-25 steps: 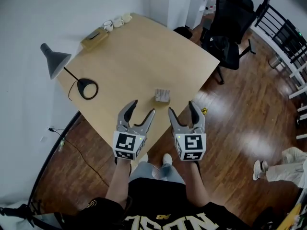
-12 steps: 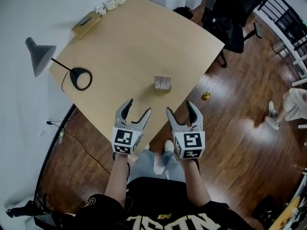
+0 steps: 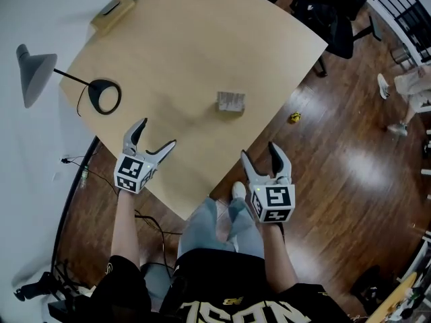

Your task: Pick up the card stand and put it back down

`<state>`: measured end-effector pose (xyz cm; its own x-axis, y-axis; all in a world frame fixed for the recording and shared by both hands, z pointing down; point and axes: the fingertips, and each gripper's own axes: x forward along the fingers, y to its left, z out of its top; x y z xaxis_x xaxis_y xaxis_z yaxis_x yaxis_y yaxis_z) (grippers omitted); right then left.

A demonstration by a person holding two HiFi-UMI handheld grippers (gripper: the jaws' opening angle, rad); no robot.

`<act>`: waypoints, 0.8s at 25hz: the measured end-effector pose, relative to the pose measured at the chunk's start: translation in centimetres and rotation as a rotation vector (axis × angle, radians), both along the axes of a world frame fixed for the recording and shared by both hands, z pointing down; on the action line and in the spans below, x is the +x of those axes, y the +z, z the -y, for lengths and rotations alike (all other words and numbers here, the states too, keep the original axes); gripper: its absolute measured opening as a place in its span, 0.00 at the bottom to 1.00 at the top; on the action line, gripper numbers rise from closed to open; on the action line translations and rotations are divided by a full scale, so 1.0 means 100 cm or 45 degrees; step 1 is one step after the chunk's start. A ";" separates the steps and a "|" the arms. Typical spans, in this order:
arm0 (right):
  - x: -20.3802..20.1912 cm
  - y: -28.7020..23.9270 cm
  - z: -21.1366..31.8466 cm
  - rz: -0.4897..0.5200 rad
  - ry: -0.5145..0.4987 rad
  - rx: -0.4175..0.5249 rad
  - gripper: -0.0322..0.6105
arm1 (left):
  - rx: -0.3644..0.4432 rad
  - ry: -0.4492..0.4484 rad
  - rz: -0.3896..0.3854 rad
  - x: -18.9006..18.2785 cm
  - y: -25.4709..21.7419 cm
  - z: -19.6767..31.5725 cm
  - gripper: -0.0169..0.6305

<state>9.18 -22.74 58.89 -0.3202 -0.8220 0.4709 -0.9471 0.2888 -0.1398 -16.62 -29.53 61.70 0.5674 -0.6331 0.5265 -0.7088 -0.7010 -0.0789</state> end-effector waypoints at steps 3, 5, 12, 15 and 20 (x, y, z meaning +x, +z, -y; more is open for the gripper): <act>0.014 0.013 -0.003 0.006 0.020 -0.032 0.55 | -0.039 0.079 0.029 -0.036 0.003 0.013 0.76; 0.022 0.018 -0.001 0.011 0.030 -0.039 0.55 | -0.079 0.108 0.043 -0.066 0.004 0.026 0.84; 0.047 0.043 0.011 0.024 0.067 -0.076 0.55 | -0.137 0.214 0.167 -0.119 -0.005 0.096 0.97; 0.057 0.053 0.012 0.032 0.084 -0.101 0.55 | -0.159 0.338 0.186 -0.085 0.008 0.116 0.97; 0.072 0.062 0.016 0.050 0.150 -0.114 0.55 | -0.182 0.608 0.152 0.018 0.042 0.127 0.95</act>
<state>16.38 -24.32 65.05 -0.2434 -0.8101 0.5333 -0.9670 0.1604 -0.1977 -14.78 -42.25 65.89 0.7066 -0.2346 0.6676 -0.2988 -0.9541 -0.0190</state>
